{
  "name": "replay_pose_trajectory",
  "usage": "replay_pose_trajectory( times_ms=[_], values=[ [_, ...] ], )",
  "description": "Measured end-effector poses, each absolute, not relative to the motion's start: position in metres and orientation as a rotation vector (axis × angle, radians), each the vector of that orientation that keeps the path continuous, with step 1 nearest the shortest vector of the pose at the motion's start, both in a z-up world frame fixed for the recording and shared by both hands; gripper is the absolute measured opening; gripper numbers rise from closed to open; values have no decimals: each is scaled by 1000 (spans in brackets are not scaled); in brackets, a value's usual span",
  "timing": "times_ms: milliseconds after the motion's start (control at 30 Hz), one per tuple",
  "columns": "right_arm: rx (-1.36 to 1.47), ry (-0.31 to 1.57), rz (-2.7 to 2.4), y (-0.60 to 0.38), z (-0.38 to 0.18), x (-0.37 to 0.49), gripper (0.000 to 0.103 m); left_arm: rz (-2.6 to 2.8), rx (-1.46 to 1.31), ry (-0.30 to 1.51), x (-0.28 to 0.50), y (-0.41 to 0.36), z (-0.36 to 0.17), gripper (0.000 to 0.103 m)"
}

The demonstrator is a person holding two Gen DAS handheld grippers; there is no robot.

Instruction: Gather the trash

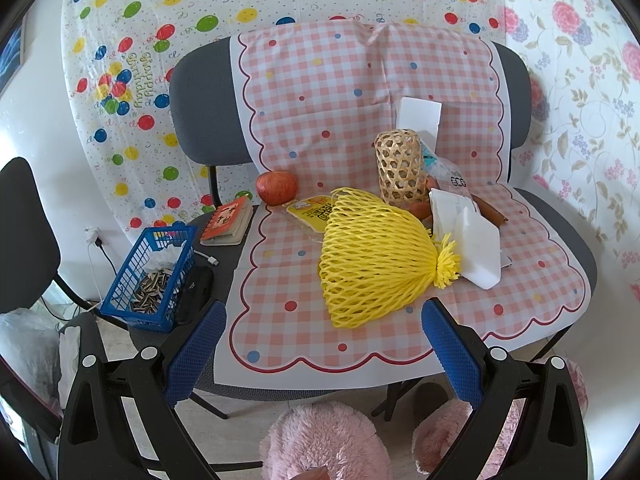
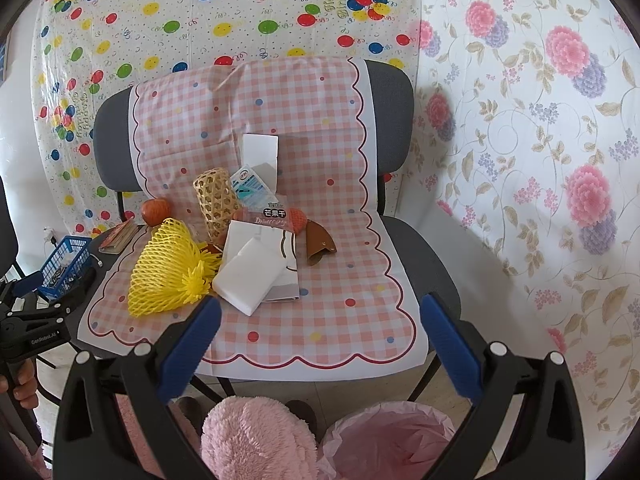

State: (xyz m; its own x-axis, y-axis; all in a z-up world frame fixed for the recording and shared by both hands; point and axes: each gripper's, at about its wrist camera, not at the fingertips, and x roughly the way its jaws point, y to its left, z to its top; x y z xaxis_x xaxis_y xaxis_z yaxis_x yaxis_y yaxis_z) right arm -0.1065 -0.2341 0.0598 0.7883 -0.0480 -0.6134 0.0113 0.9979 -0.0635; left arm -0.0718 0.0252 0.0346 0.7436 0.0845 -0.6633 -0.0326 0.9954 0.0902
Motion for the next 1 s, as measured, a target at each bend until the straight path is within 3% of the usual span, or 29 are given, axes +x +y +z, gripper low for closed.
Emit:
replay_pose_trajectory(
  times_ms=[733, 1000],
  values=[
    [-64, 653, -22, -228, 55, -109, 97, 70, 71, 743, -71, 34, 30, 97],
    [-63, 759, 18, -226, 36, -89, 97, 103, 42, 812, -53, 49, 3, 96]
  ],
)
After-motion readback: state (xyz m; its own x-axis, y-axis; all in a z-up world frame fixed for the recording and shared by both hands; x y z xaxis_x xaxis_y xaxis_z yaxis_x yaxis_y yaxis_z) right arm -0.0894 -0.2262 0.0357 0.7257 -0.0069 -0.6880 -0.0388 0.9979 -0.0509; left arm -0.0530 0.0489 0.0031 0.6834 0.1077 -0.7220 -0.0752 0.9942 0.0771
